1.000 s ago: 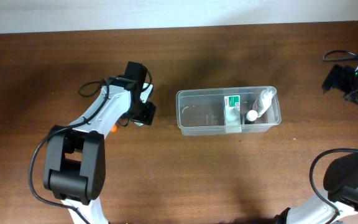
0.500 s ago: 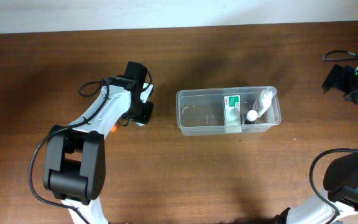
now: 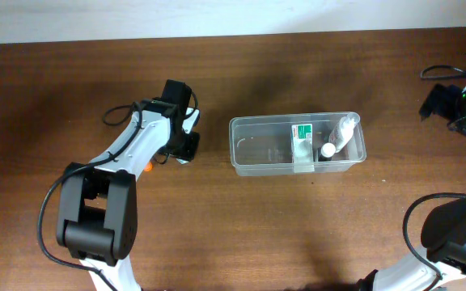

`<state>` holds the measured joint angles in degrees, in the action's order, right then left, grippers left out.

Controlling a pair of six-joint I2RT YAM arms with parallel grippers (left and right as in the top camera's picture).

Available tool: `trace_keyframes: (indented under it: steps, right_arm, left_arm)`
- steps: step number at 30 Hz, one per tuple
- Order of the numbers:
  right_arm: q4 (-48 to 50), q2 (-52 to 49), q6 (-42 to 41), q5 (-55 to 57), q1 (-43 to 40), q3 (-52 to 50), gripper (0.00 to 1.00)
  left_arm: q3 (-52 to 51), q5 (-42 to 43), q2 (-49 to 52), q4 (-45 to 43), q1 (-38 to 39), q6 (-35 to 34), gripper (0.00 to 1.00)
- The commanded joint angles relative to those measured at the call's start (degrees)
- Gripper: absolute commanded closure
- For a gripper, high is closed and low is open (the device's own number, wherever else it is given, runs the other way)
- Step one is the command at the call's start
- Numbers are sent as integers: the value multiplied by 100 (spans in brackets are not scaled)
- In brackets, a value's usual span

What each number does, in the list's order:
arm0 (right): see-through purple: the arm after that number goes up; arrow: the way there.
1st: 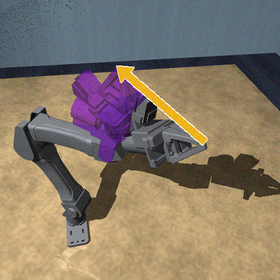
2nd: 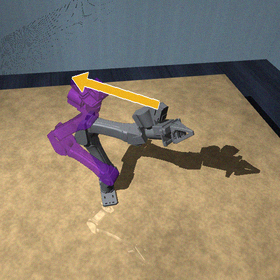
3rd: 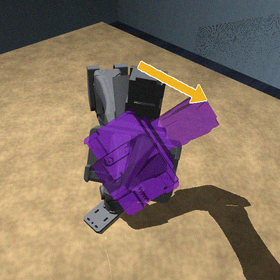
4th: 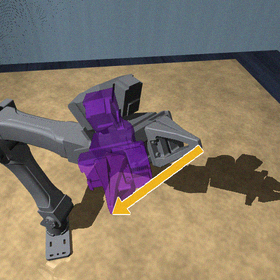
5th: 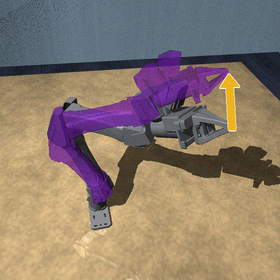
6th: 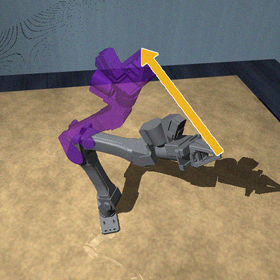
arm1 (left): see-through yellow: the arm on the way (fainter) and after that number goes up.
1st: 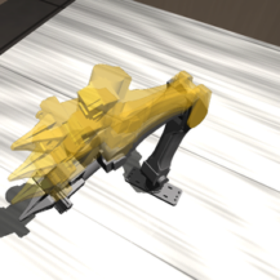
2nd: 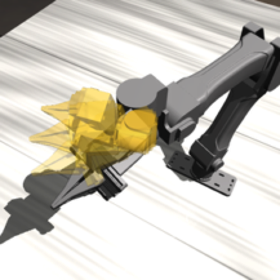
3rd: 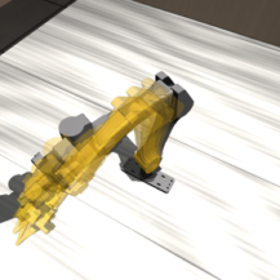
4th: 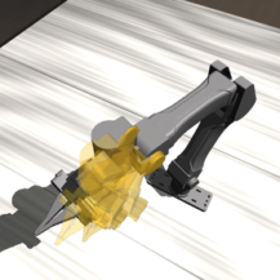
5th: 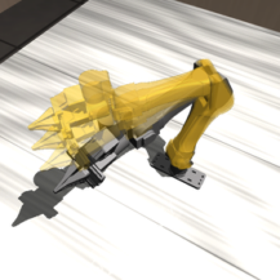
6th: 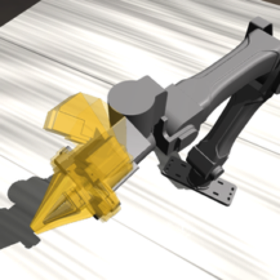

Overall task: Pack container
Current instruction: 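Lift the jar and carry it over the clear container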

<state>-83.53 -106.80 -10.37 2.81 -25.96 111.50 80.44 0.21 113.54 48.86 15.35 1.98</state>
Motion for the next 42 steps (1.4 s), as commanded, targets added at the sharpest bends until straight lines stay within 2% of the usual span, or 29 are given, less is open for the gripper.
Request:
trace_keyframes:
  steps: [1, 6, 10, 12, 15, 19, 25, 30, 38, 42]
  right_arm:
    - [0, 28, -24, 70, -37, 7, 2]
    - [0, 28, -24, 70, -37, 7, 2]
    - [0, 28, -24, 70, -37, 7, 2]
    - [0, 28, -24, 70, -37, 7, 2]
    - [0, 28, -24, 70, -37, 7, 1]
    - [0, 28, -24, 70, -37, 7, 2]
    - [0, 28, -24, 70, -37, 7, 2]
    - [0, 28, -24, 70, -37, 7, 2]
    - [0, 28, -24, 70, -37, 7, 2]
    - [0, 28, -24, 70, -37, 7, 2]
  left_arm:
    - [472, 7, 109, 129, -11, 22, 64]
    - [1403, 33, 109, 654, -4, 24, 64]
    - [2253, 452, 109, 951, 81, 26, 64]
    - [2730, 780, 109, 1021, 267, 24, 64]
    - [3053, 798, 109, 1080, 632, 24, 64]
    - [3195, 800, 109, 1126, 1198, 22, 68]
    - [3195, 793, 111, 1185, 2129, 24, 68]
    - [3193, 732, 208, 1185, 2573, 24, 67]
    - [3193, 728, 761, 1224, 2677, 26, 67]
    - [3193, 424, 1054, 1228, 2675, 24, 67]
